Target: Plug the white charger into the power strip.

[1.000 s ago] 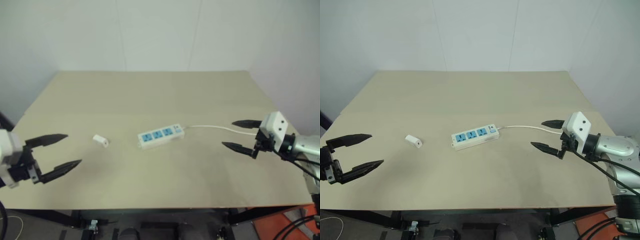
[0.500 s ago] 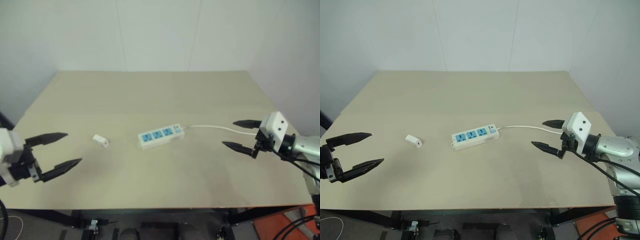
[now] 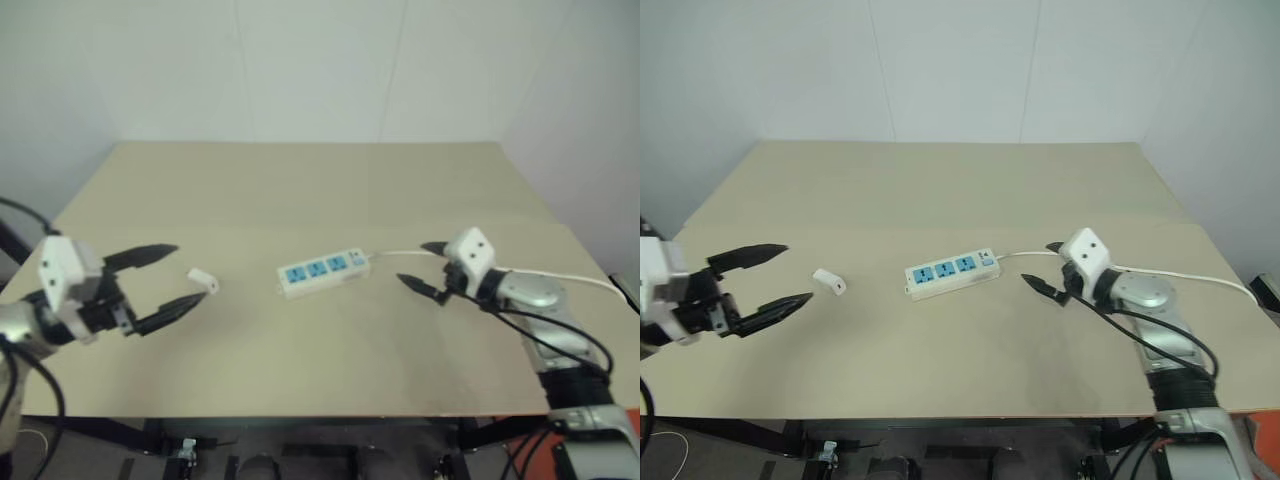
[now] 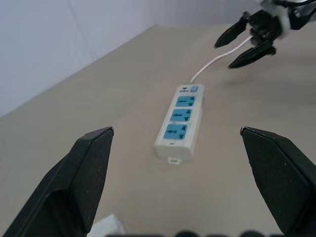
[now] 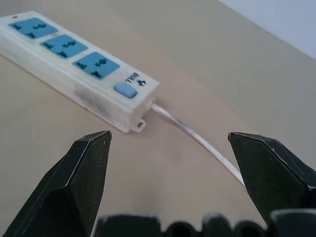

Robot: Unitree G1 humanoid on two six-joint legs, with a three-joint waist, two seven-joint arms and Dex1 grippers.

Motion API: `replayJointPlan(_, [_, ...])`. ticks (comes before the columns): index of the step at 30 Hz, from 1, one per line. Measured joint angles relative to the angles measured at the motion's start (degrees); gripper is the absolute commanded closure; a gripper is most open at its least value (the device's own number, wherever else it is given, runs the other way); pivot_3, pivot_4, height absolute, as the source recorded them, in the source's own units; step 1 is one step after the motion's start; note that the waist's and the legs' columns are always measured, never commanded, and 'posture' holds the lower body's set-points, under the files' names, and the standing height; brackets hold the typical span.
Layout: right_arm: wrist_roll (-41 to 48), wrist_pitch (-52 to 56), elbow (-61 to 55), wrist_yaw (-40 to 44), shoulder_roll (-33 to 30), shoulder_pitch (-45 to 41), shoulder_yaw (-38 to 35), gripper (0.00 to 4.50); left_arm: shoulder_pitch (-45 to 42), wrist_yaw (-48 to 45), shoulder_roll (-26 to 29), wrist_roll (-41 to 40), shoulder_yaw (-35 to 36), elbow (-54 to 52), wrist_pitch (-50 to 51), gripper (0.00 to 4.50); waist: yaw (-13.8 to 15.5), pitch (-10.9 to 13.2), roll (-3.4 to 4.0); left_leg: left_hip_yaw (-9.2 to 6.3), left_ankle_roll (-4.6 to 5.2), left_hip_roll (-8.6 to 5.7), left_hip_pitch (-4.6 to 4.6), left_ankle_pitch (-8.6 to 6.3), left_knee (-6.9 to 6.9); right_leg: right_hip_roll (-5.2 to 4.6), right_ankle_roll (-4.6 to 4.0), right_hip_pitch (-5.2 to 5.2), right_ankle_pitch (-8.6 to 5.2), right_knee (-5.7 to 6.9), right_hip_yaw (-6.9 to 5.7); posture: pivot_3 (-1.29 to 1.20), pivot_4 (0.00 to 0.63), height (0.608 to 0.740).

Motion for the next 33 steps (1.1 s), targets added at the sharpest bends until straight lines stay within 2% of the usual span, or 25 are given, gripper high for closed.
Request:
replayJointPlan(6, [-6.31,0.77,6.80,-7.74,5.95,-6.45,2.99,0.04,-4.50,0.80,-2.39,1.60,-5.73,0.90,-1.33,0.00,-0.36,0.00,0.00,0.00,0.00,0.01,0.00,0.00,0.00,0.03,-0.10,-0.02,0.07,0.03,0.01,0.00,0.150,0.740])
replayJointPlan(11, [-14.90,2.09,20.21,-18.03,11.25,-15.40,8.06,0.04,-5.96,0.87,-3.51,1.77,-8.11,1.14,-1.49,0.00,-0.99,0.00,0.00,-0.04,0.00,0.00,-0.08,0.00,0.00,0.04,-0.13,-0.07,0.09,0.02,0.01,0.00,0.150,0.740])
replayJointPlan(15, [-18.33,0.88,29.84,-20.26,12.74,-20.03,9.58,0.04,-6.20,0.87,-3.58,1.83,-8.20,1.65,-1.65,0.00,-1.00,0.00,0.00,-0.04,0.00,-0.01,-0.19,0.00,0.00,0.03,-0.13,-0.17,0.10,0.01,0.02,0.00,0.150,0.740])
replayJointPlan(20, [-17.32,-1.84,36.60,-18.48,16.05,-23.80,8.70,0.04,-6.01,0.92,-4.17,2.06,-8.24,1.59,-2.37,0.00,-1.72,0.00,0.00,-0.04,0.01,0.02,-0.12,0.00,0.00,0.05,-0.13,-0.16,0.11,0.07,0.02,0.00,0.150,0.740])
replayJointPlan(24, [-16.10,-2.69,38.26,-14.20,16.32,-24.47,7.88,0.04,-5.59,0.94,-4.23,2.22,-8.24,1.56,-2.49,0.00,-1.78,0.00,0.00,-0.04,0.01,0.02,-0.13,0.00,-0.01,0.05,-0.13,-0.16,0.11,0.06,0.02,0.00,0.150,0.740])
replayJointPlan(27, [-14.97,-2.81,34.55,-8.82,15.85,-22.27,7.92,0.04,-4.97,0.95,-4.23,2.22,-8.21,1.47,-2.57,0.00,-1.77,0.00,0.00,-0.04,0.01,0.02,-0.14,0.00,-0.02,0.05,-0.13,-0.17,0.11,0.06,0.02,0.00,0.150,0.740])
replayJointPlan(33, [-12.41,0.57,16.52,1.46,11.73,-12.55,9.06,0.04,-3.90,0.95,-4.23,2.23,-7.90,1.00,-2.89,0.00,-1.44,0.00,0.01,-0.05,0.01,0.02,-0.16,0.00,-0.01,0.05,-0.11,-0.20,0.11,0.07,0.01,0.00,0.150,0.740])
